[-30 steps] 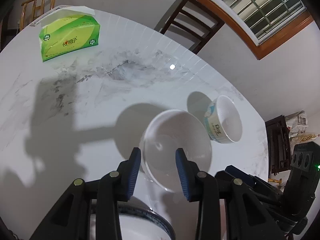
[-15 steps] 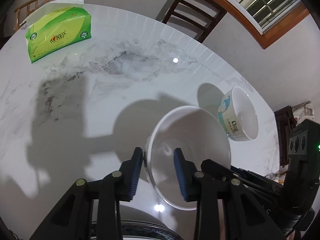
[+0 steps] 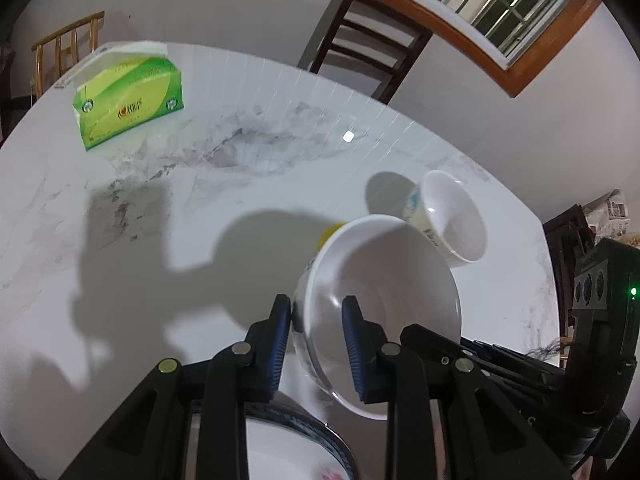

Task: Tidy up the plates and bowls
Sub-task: 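Lift and carry the white bowl over the pink bowl with both tools, then lower the white bowl into the pink bowl and open both tools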

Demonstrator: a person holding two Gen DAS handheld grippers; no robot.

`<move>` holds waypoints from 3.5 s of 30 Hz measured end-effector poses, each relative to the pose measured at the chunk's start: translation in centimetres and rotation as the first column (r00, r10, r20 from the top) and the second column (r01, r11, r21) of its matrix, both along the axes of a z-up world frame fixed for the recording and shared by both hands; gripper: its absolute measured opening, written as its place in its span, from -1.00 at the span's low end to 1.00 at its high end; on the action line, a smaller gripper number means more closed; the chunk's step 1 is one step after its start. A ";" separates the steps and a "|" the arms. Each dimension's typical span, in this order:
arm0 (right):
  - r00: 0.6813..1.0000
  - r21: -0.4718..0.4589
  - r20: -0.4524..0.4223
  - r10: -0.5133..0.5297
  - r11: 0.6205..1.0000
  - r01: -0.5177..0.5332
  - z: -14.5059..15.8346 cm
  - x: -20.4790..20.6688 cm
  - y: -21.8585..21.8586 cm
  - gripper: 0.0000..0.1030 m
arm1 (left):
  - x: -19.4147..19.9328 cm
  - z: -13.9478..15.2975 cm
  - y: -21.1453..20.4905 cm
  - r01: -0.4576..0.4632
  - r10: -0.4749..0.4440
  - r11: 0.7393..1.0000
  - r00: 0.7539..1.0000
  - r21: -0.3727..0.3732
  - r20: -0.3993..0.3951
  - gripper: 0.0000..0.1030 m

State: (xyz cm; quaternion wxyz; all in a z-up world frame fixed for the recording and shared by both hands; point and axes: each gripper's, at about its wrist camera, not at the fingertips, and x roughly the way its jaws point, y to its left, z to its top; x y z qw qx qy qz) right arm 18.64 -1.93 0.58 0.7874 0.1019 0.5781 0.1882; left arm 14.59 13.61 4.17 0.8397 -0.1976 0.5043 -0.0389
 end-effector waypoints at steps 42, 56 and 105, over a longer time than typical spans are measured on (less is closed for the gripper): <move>0.977 -0.016 0.147 -0.154 0.987 0.158 4.7 -15.7 -14.7 -0.57 | -11.6 4.8 -17.7 0.230 -0.240 0.968 0.965 0.097 0.109 -0.48; 0.985 -0.035 0.105 -0.138 0.989 0.143 2.7 -15.2 -15.2 -0.56 | -11.2 2.1 -18.1 0.243 -0.247 0.964 0.969 0.107 0.017 -0.48; 0.991 -0.157 0.107 -0.084 0.983 0.101 0.5 -13.3 -13.5 -0.36 | -9.4 -0.6 -18.5 0.278 -0.268 0.953 0.959 0.124 -0.087 -0.47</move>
